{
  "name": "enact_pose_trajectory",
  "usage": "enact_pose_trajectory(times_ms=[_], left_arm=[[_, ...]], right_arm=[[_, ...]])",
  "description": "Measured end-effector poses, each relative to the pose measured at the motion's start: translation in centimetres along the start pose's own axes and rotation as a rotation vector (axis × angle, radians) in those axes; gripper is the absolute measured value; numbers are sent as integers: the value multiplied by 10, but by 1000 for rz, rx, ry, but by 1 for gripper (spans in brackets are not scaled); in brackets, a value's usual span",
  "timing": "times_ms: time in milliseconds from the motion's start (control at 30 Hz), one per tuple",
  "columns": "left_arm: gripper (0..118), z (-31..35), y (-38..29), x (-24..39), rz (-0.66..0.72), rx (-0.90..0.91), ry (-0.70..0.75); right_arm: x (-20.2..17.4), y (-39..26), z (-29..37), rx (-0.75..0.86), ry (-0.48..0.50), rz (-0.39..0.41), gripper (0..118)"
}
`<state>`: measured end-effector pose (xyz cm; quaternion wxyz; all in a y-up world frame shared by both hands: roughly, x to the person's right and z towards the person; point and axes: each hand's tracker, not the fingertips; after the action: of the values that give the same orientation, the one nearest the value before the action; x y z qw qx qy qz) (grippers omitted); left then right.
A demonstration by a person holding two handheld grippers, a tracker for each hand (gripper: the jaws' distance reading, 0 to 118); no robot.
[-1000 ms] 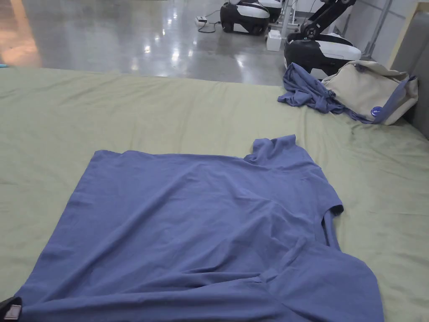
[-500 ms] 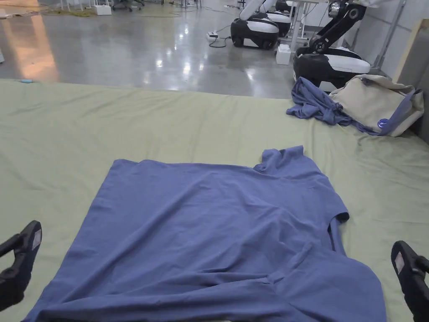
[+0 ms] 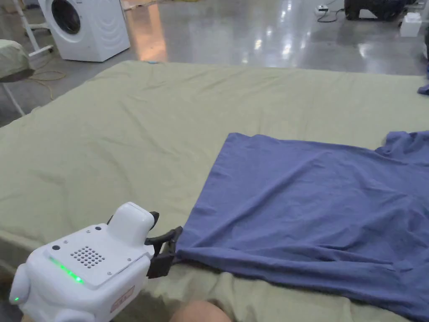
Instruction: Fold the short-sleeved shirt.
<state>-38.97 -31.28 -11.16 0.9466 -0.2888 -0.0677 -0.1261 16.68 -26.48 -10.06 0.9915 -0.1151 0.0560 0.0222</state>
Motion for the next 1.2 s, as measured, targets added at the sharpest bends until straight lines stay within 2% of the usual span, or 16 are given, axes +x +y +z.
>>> enact_pose_trajectory(times_ms=[33,200,400,467,500,567,600,633,667,700,733,833,967,1100,1133,1200], left_arm=[[80,-5,-1,-5,23,-59,-28],[80,-29,-25,-7,-29,-112,-76],[80,-49,-28,-5,-23,-145,-79],[77,-49,-29,-4,-15,-154,-80],[66,-48,-31,-3,-19,-153,-77],[5,-45,-29,2,-54,-124,-21],[5,-43,-30,3,-47,-125,-25],[5,-43,-27,1,-37,-133,-46],[5,-42,-26,0,-18,-129,-63],[5,-33,-17,10,-15,-108,-55],[5,-30,-14,11,-10,-96,-51],[5,-22,-1,12,23,-80,-57],[5,-21,4,10,56,-80,-62],[5,-23,7,11,67,-86,-65],[5,-23,7,10,66,-86,-62],[5,-21,10,11,73,-87,-63]], right_arm=[[1,0,-1,-8,7,0,2],[-4,3,-8,-42,26,-9,2],[-1,1,-13,-82,25,-32,2],[9,-2,-16,-96,17,-29,2],[12,-3,-18,-108,13,-19,2],[18,-5,-22,-153,12,-13,3],[21,-5,-22,-189,8,-4,15],[24,-6,-24,-228,13,8,37],[29,-8,-27,-289,29,9,73],[33,-9,-29,-349,33,0,92],[43,-12,-31,-389,46,-36,100],[59,-19,-36,-465,65,-82,100],[68,-47,-62,-562,68,-68,101],[73,-67,-83,-632,119,-186,100],[73,-70,-87,-665,158,-193,100],[70,-75,-95,-722,156,-154,98]])
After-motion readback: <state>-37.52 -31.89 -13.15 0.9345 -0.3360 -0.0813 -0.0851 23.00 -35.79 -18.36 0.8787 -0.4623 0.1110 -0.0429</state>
